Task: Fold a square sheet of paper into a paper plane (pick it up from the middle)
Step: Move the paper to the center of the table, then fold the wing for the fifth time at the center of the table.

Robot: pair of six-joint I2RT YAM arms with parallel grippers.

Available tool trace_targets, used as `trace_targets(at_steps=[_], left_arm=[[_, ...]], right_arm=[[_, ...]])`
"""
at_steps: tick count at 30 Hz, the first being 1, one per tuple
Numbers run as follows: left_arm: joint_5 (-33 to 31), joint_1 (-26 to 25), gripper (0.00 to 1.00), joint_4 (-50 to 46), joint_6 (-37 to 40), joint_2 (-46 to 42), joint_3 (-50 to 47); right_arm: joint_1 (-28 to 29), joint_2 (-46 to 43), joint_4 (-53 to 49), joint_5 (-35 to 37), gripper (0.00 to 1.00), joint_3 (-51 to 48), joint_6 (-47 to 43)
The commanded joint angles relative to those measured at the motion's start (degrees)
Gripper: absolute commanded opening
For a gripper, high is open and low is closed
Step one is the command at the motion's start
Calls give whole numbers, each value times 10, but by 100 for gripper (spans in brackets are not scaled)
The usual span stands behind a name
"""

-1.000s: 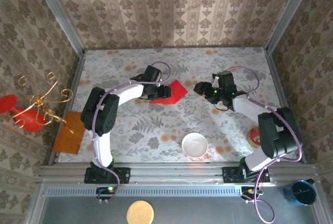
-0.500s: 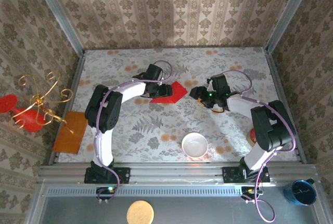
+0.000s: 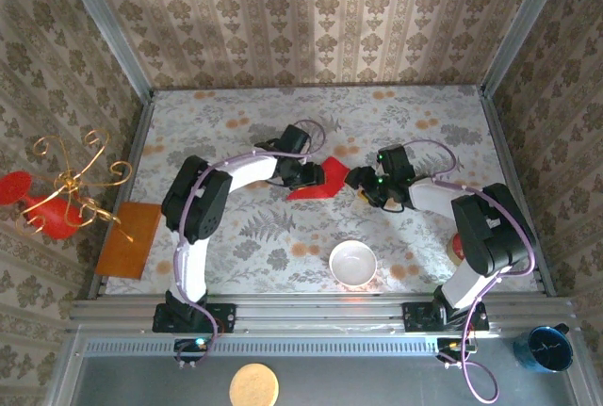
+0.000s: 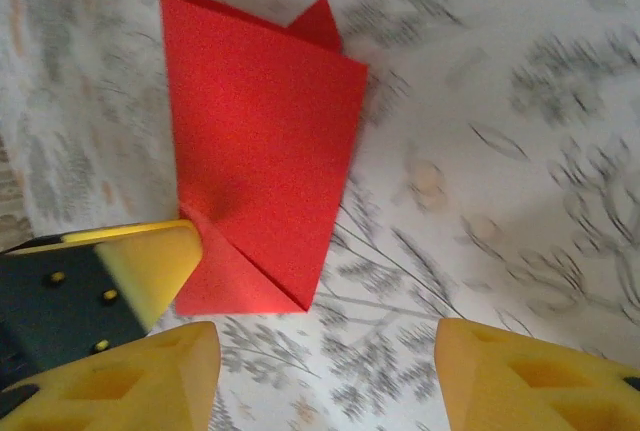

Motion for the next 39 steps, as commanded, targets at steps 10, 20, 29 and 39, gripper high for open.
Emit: trace_targets(at_steps=[10, 20, 29, 39], left_arm=[[28, -15, 34, 52, -169, -3, -57], [91, 13, 34, 120, -216, -10, -103], [115, 26, 36, 146, -234, -8, -122], [137, 38, 36, 176, -250, -8, -139]], right_arm=[[26, -38, 47, 19, 49, -57, 95], [31, 7, 86, -15, 46, -38, 109], [31, 33, 109, -26, 45, -33, 117], [31, 60, 122, -32, 42, -19, 115]])
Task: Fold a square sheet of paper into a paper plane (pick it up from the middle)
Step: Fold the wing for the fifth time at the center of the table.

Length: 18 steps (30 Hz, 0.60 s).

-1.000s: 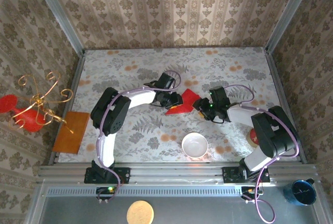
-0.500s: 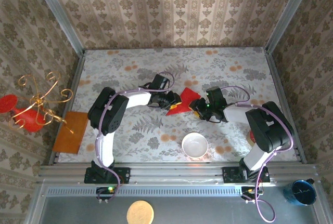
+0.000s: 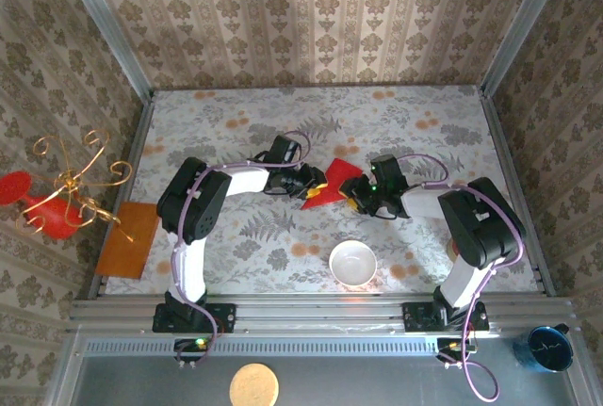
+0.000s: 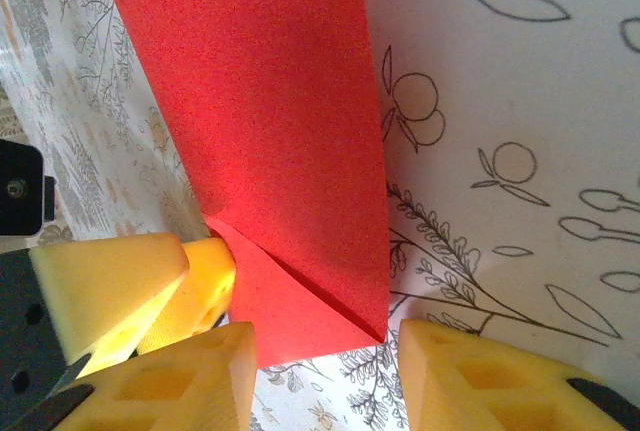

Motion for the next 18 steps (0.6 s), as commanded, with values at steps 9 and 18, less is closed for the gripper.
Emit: trace_targets(at_steps=[9, 18], left_arm=[[-7, 11, 36, -31, -9, 0, -27], [-7, 11, 37, -32, -6, -3, -25]], right_arm=[[-4, 26, 82, -20, 35, 8, 11], [-6, 25, 113, -15, 27, -7, 26]])
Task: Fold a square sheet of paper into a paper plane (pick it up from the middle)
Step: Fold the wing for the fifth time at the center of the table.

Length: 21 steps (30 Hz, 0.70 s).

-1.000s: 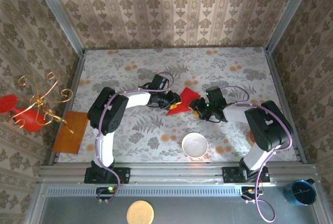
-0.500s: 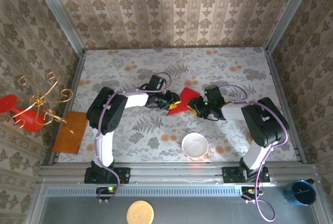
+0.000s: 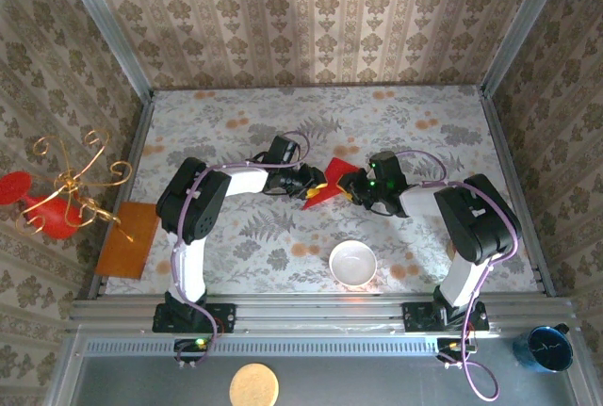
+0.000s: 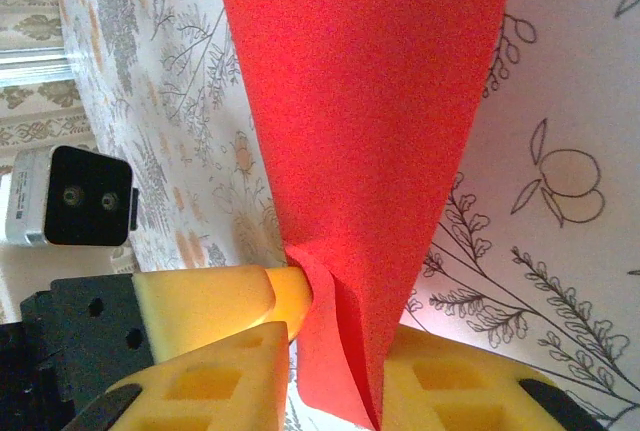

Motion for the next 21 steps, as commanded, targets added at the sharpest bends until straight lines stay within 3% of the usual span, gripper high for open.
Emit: trace_targets(at_steps=[1, 15, 21], left_arm=[[-16, 7, 37, -43, -6, -3, -19], [-19, 7, 37, -42, 13, -20, -9], [-52, 7, 41, -68, 66, -59, -2]], right_arm=[[-3, 7, 22, -3, 26, -9, 12], [-5, 18, 15, -5, 9, -5, 24], [-7, -3, -9, 9, 1, -7, 15]])
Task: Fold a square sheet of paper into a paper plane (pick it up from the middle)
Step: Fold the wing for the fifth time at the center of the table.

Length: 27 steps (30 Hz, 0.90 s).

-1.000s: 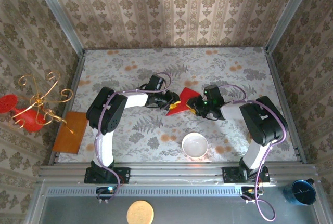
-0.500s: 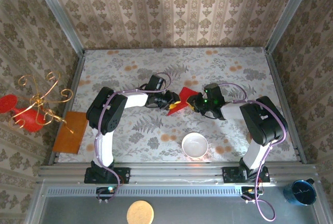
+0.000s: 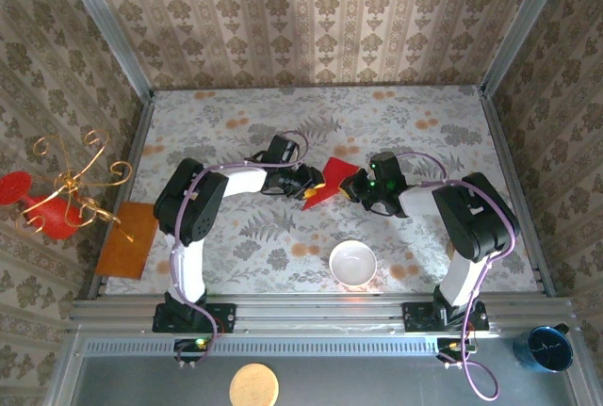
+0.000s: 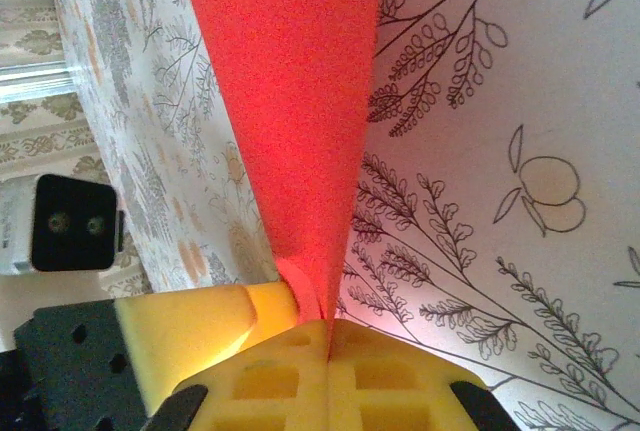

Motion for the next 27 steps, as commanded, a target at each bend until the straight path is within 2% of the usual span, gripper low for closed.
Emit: trace_targets(at_steps=[1, 5, 10, 18, 23, 27], left_arm=[[-36, 5, 41, -35, 56, -47, -2], [-86, -11, 46, -60, 146, -80, 1], [-187, -54, 51, -114, 280, -101, 22], [-292, -116, 62, -72, 441, -106, 10], [-319, -138, 64, -36, 505, -99, -1], [-326, -155, 61, 5, 570, -97, -16]], right_arm=[[-4, -21, -20, 12, 1, -8, -6], [-8, -49, -31, 17, 0, -13, -8], [-16, -71, -32, 5, 0, -17, 4], [-33, -78, -28, -29, 0, -14, 40], [-40, -82, -34, -37, 0, -10, 43], [-45, -84, -47, -45, 0, -4, 43]])
